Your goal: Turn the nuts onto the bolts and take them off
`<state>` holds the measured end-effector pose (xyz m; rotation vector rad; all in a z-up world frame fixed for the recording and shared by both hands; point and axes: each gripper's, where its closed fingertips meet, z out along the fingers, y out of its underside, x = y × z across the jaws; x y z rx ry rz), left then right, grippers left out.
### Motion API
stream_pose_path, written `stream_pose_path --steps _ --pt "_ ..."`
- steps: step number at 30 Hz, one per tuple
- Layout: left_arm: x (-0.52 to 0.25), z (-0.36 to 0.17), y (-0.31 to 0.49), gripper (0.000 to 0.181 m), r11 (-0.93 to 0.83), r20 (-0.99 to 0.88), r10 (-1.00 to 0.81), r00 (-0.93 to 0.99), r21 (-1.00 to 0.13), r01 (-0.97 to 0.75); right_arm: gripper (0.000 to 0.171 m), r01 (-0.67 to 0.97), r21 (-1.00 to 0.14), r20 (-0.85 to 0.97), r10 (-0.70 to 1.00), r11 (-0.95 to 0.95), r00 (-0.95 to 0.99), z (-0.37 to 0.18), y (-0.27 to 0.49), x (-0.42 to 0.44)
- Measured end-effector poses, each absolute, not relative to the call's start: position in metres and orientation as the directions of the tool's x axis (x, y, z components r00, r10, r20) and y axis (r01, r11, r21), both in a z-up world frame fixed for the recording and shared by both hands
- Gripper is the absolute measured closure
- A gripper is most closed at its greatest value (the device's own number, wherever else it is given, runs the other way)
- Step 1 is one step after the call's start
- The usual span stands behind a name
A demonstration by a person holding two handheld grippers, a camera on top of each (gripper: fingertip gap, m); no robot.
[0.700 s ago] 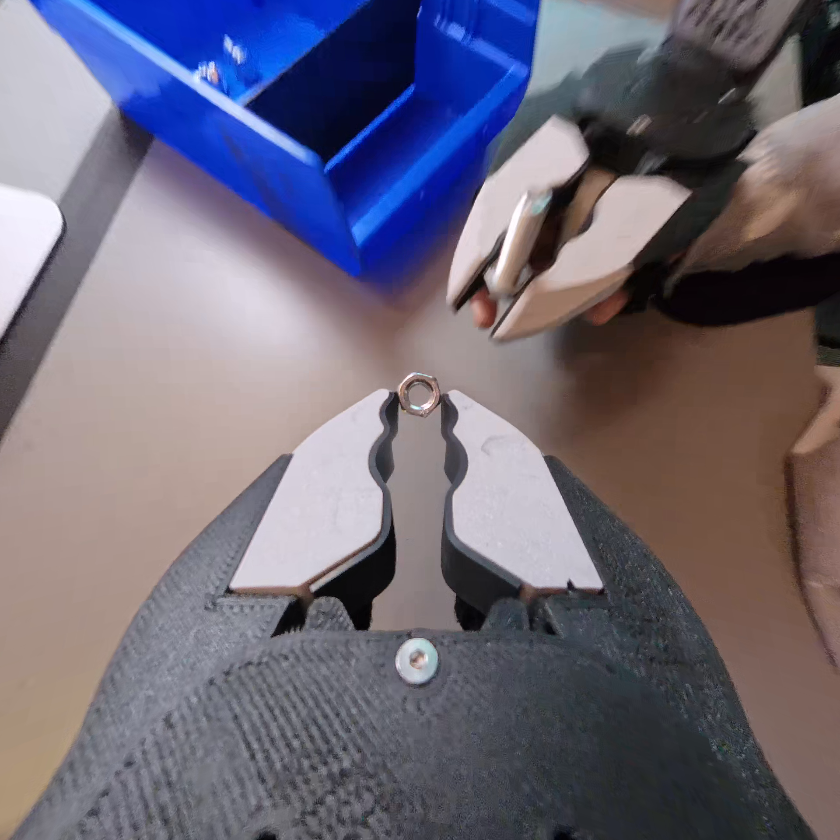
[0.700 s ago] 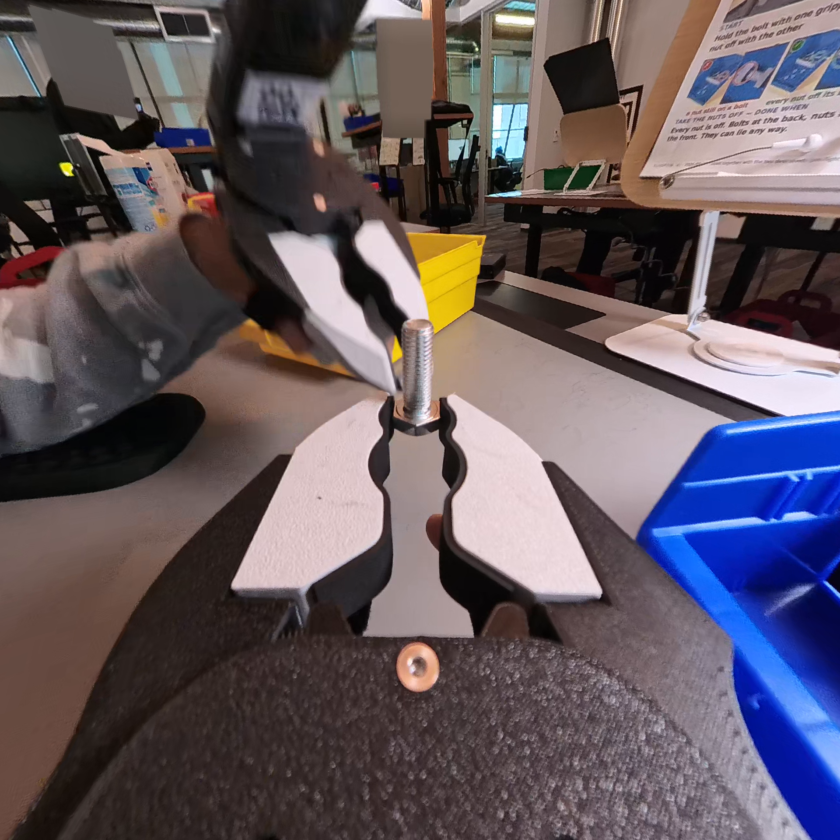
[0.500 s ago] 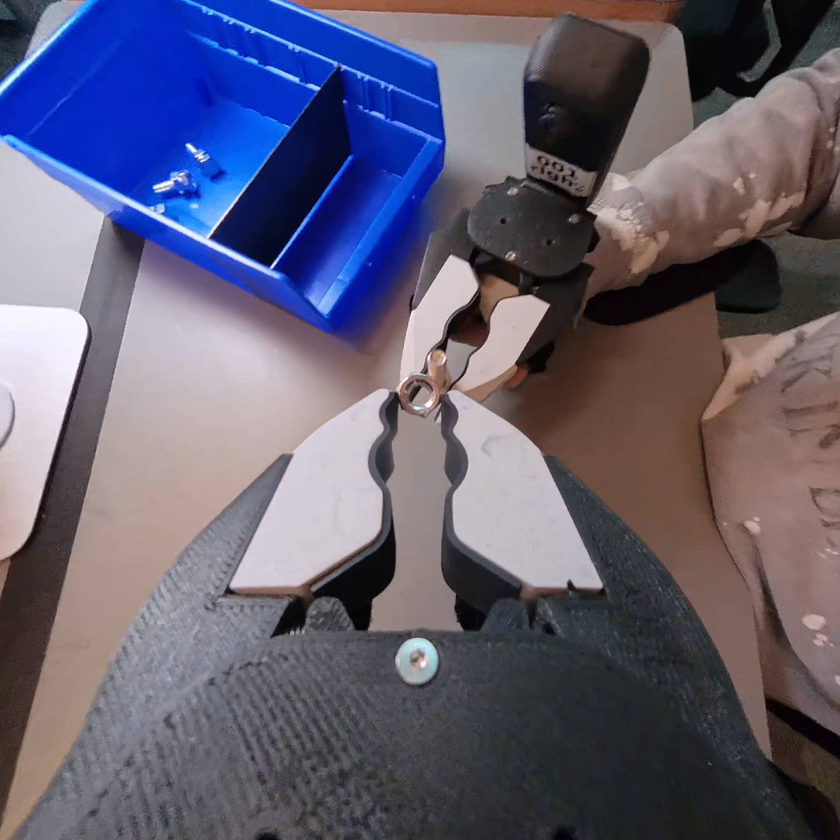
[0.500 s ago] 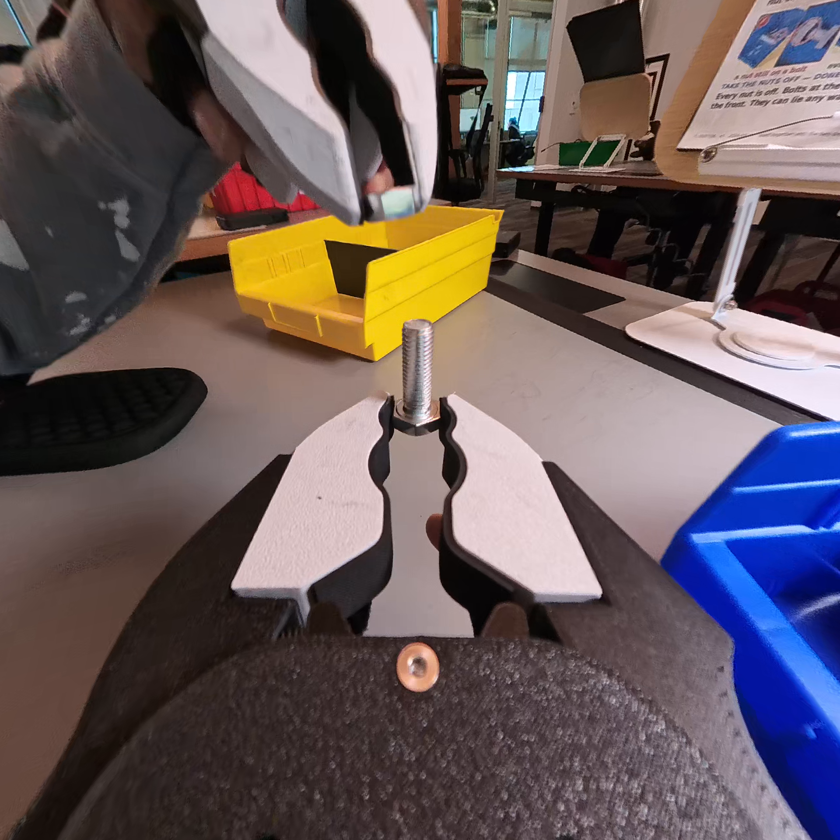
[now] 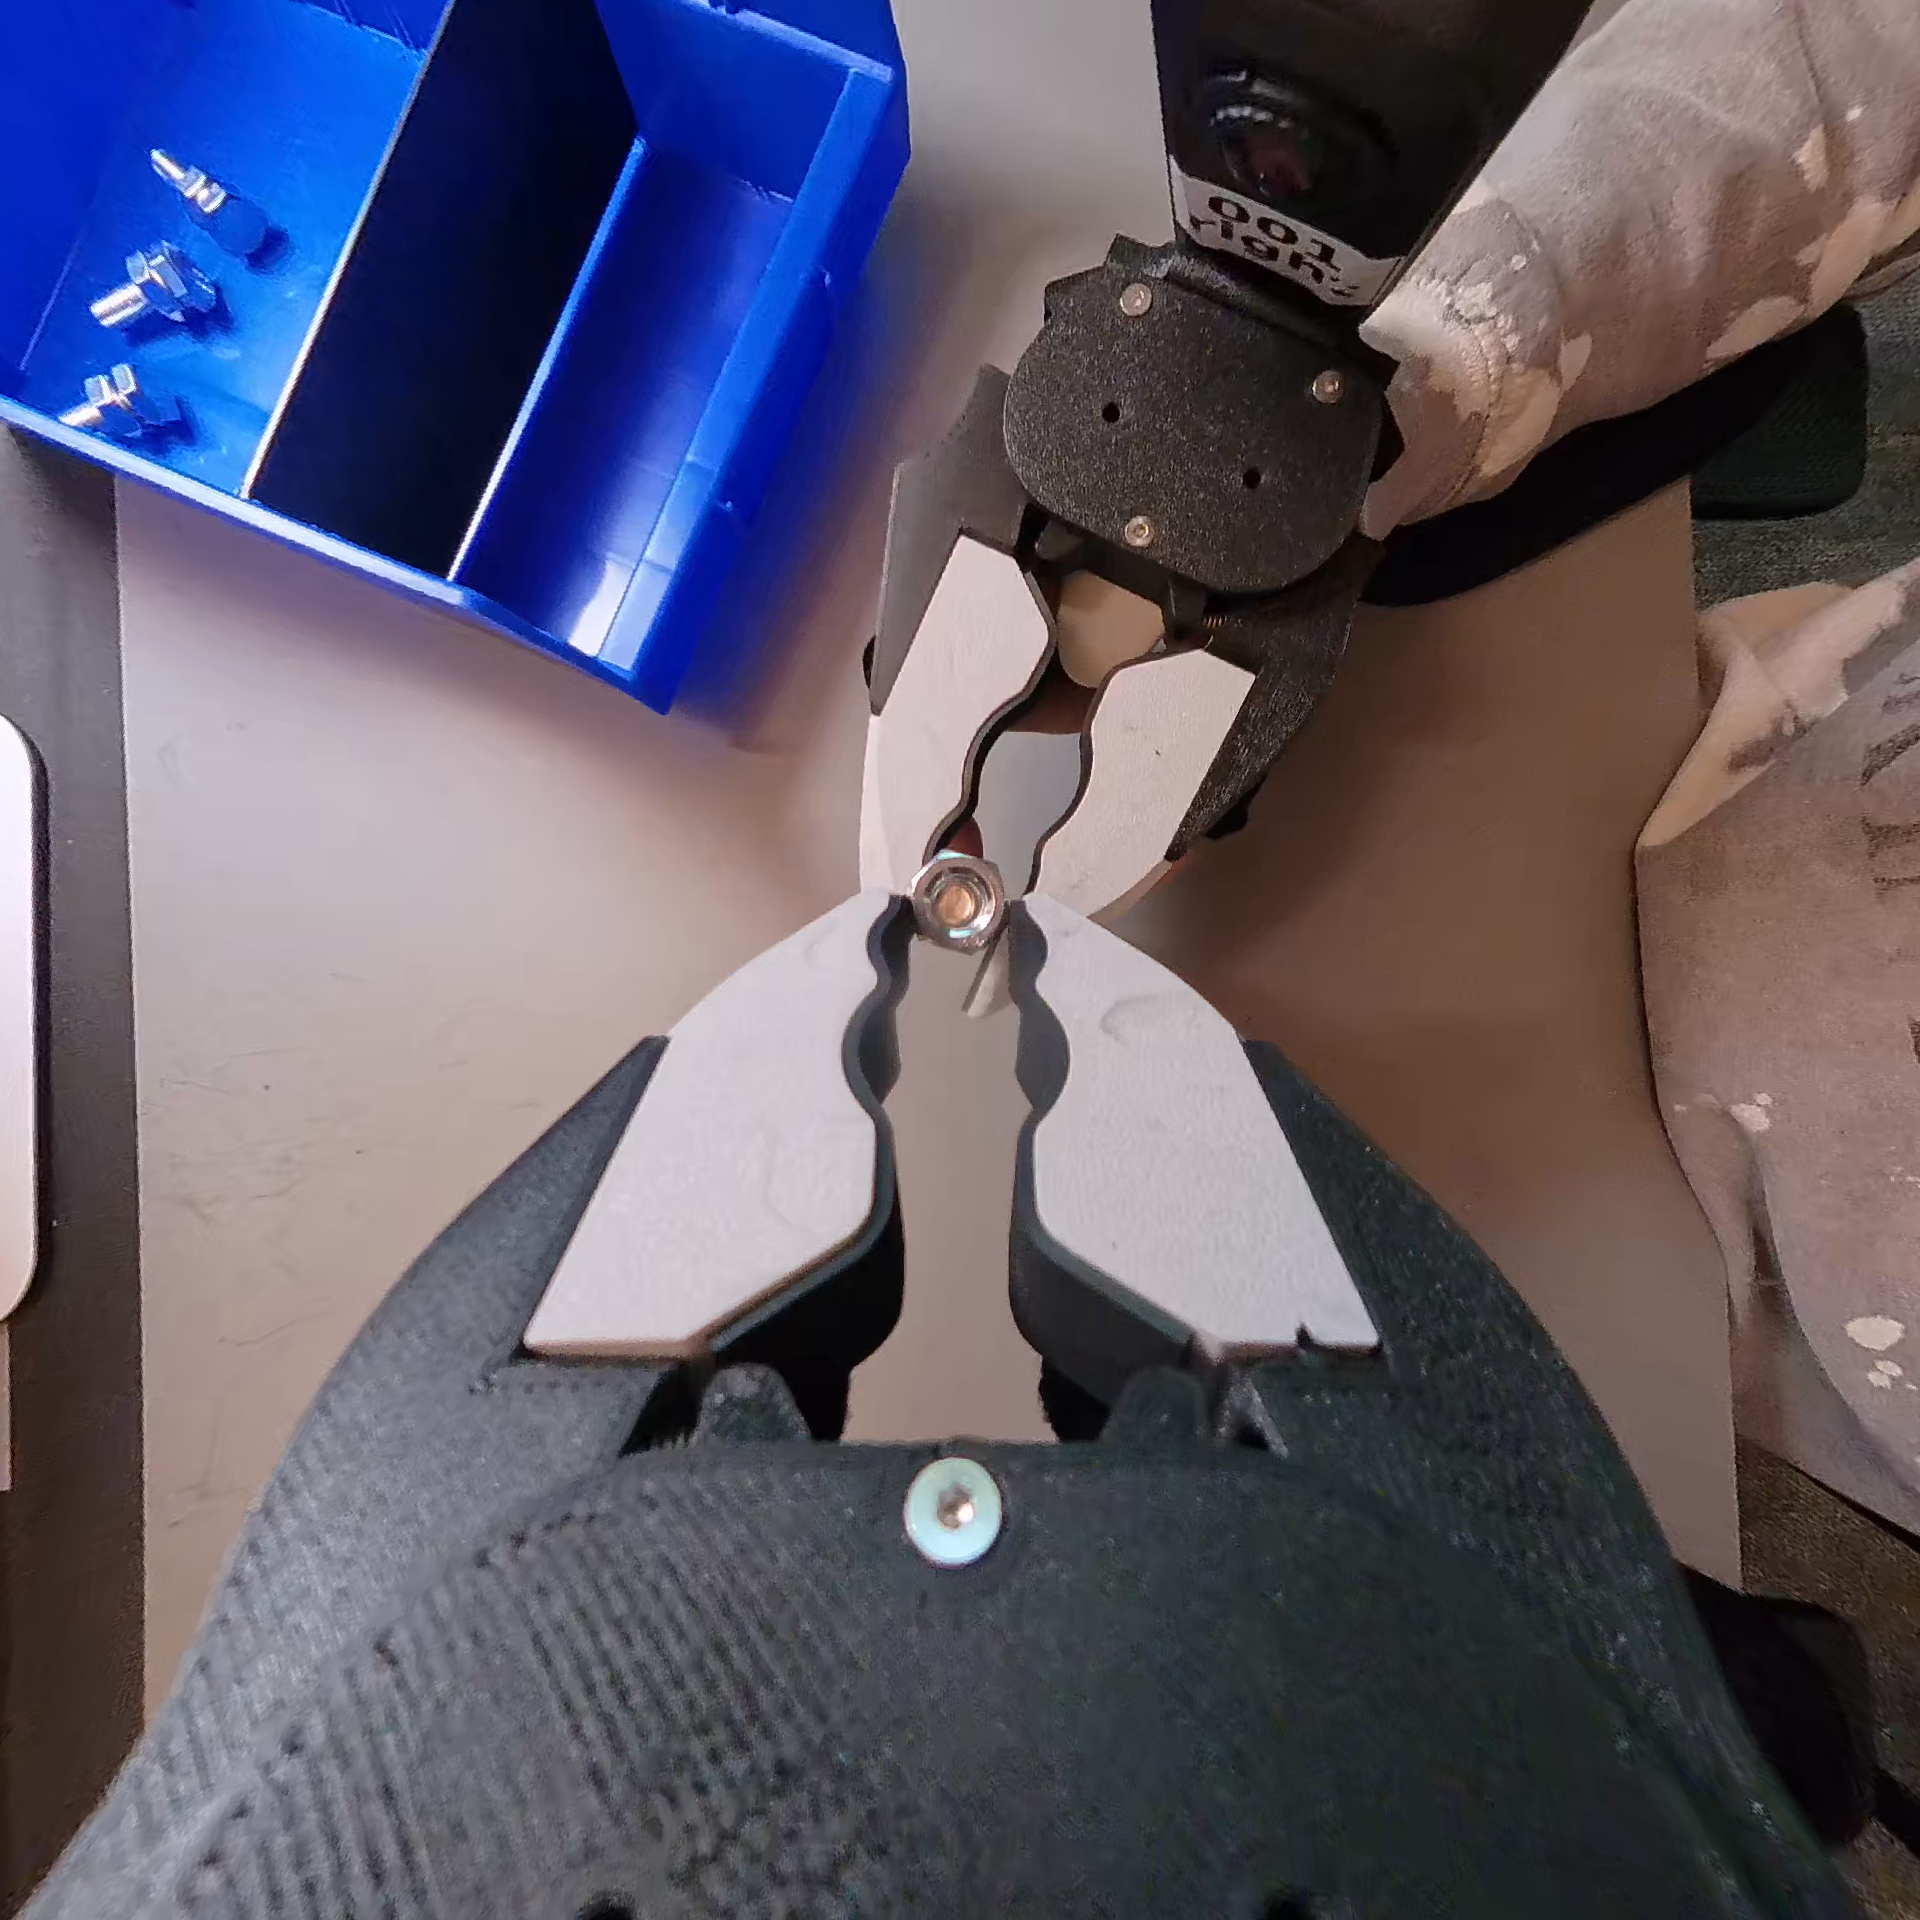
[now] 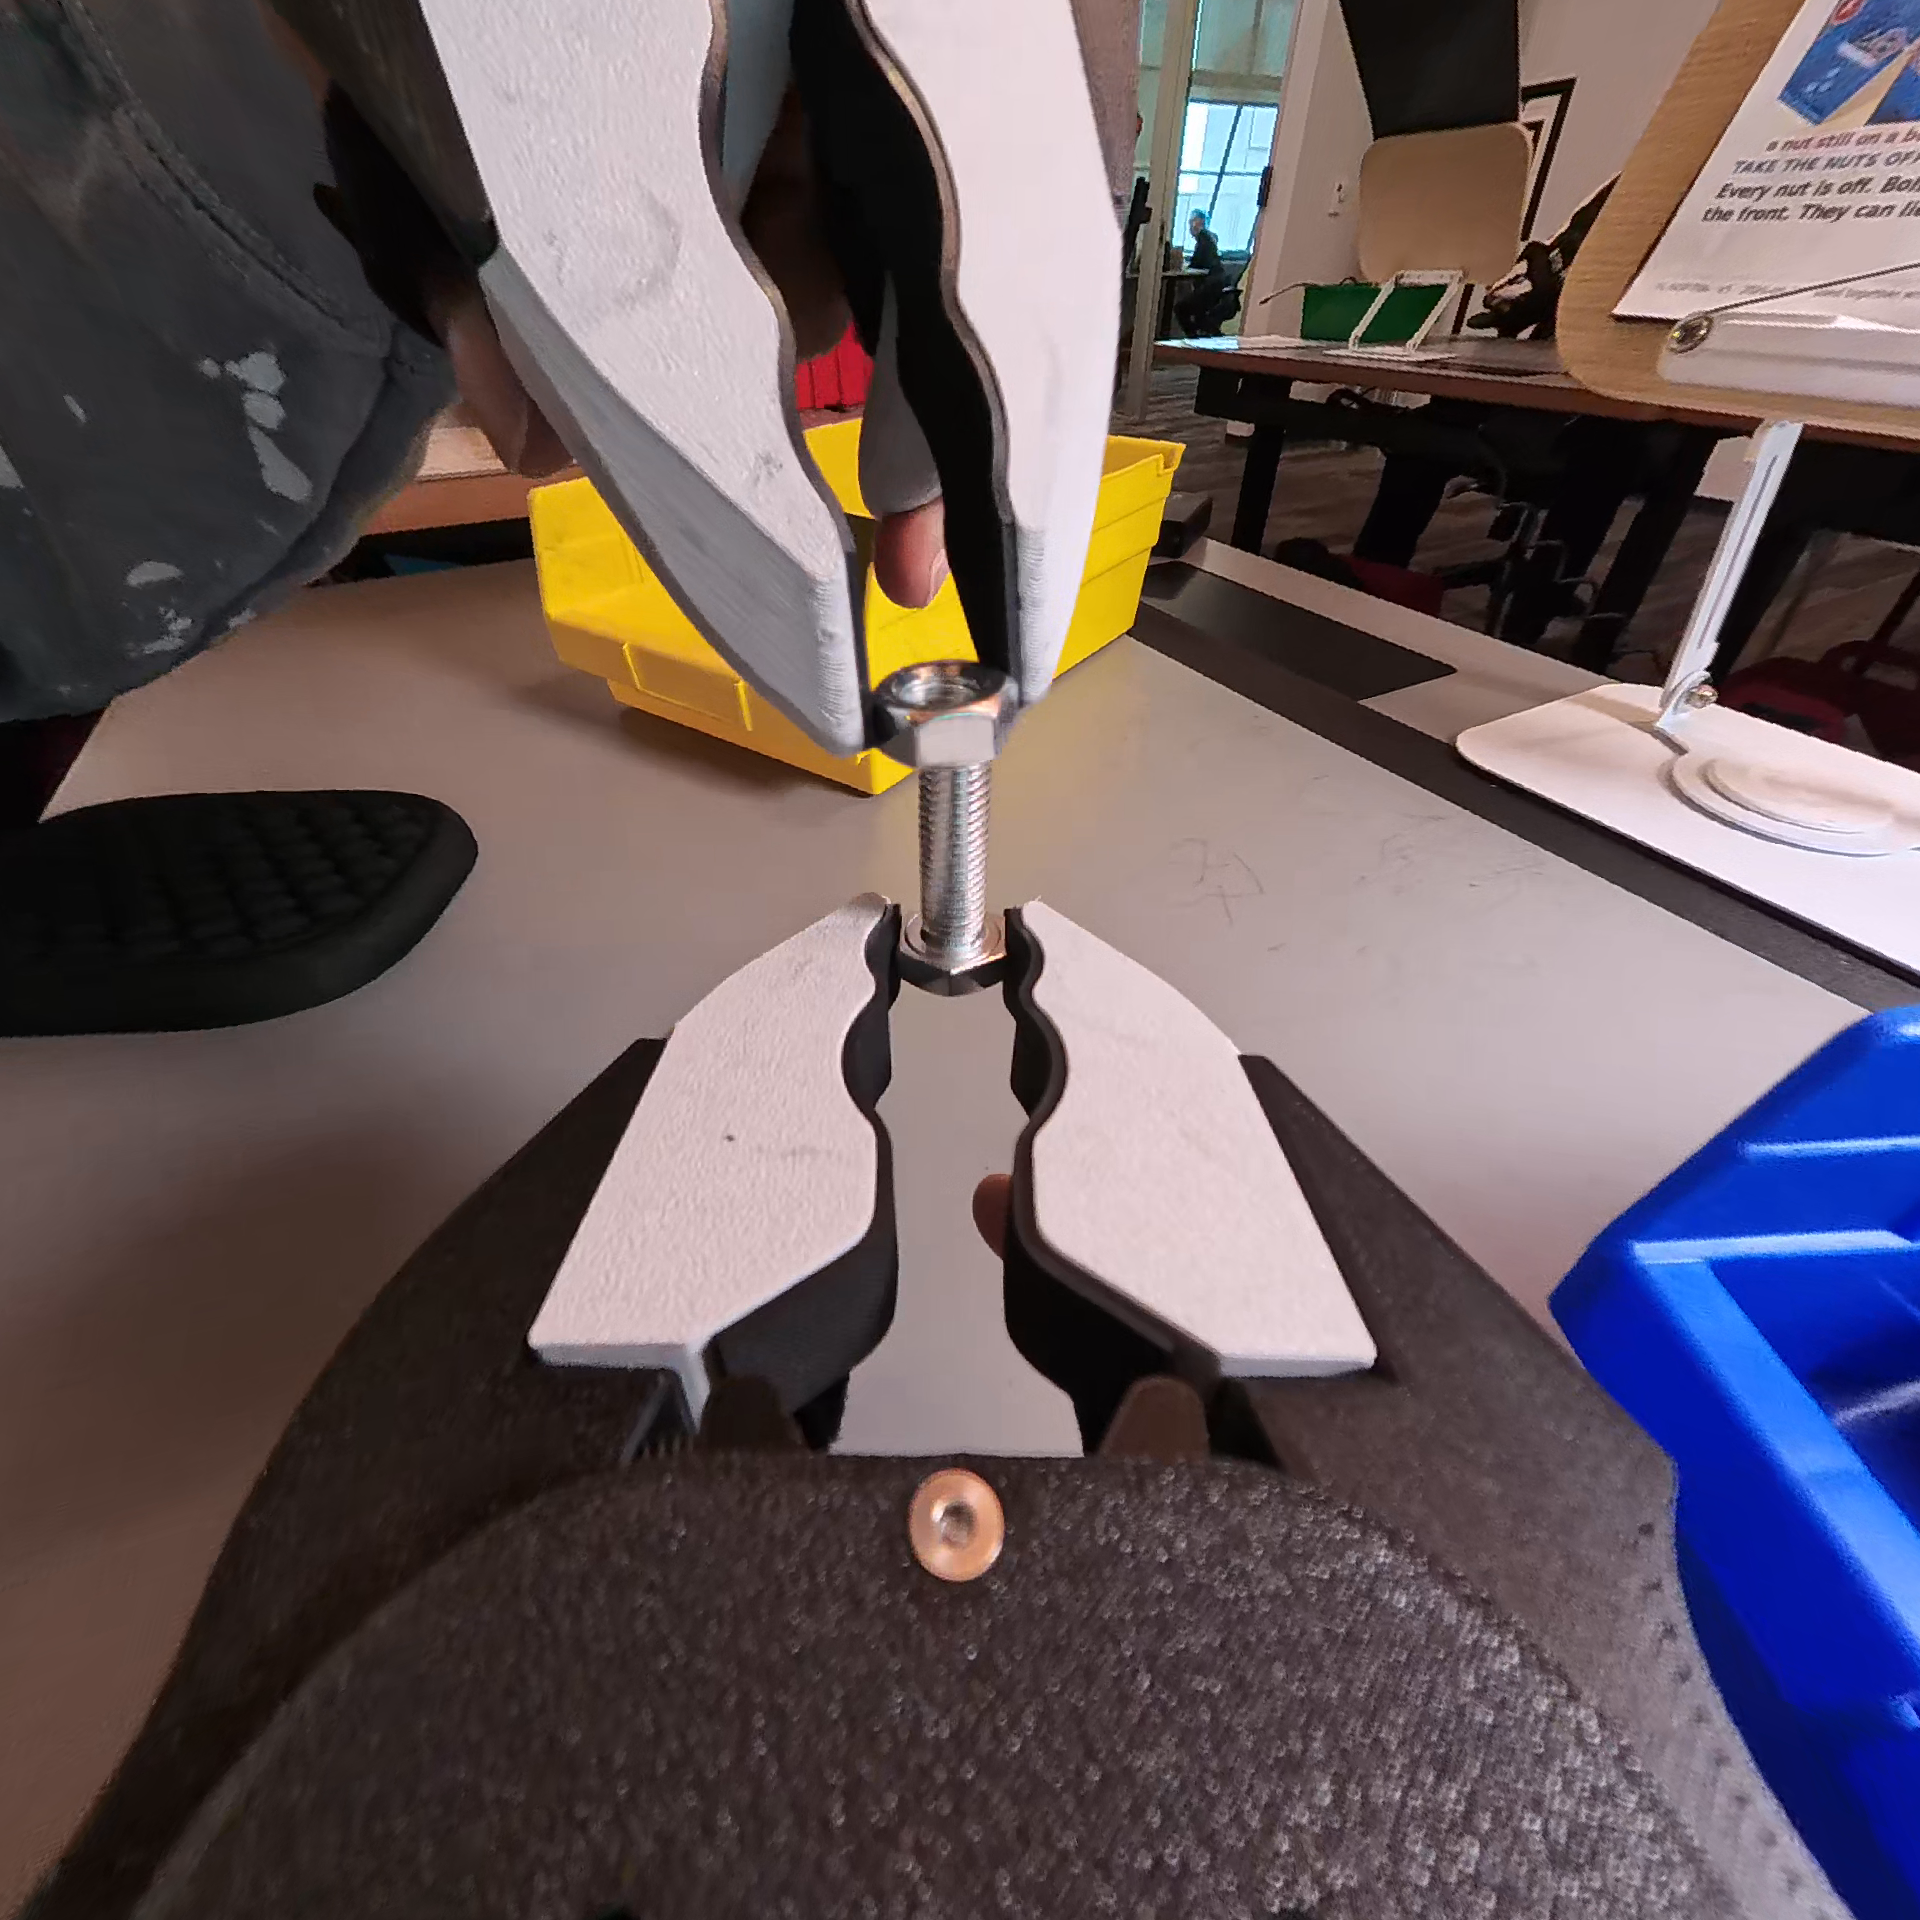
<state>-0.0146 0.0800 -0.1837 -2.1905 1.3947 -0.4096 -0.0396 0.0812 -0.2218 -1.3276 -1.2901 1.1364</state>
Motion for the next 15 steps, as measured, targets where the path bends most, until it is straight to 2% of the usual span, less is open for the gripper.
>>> stream_pose_path --steps 7,15 --pt "-0.0143 -0.1883 0.0784 0.162 -0.345 -0.016 -0.908 0.419 -0.542 -0.767 0.153 0.161 -0.987 0.005 1.000 0.002 0.018 -0.2254 0.0791 -0.0406" --pt "-0.0140 -0.1874 0.0781 0.162 -0.336 -0.026 -0.904 0.426 -0.572 -0.749 0.153 0.158 -0.987 -0.003 1.000 -0.005 0.014 -0.2248 0.0783 -0.0405"
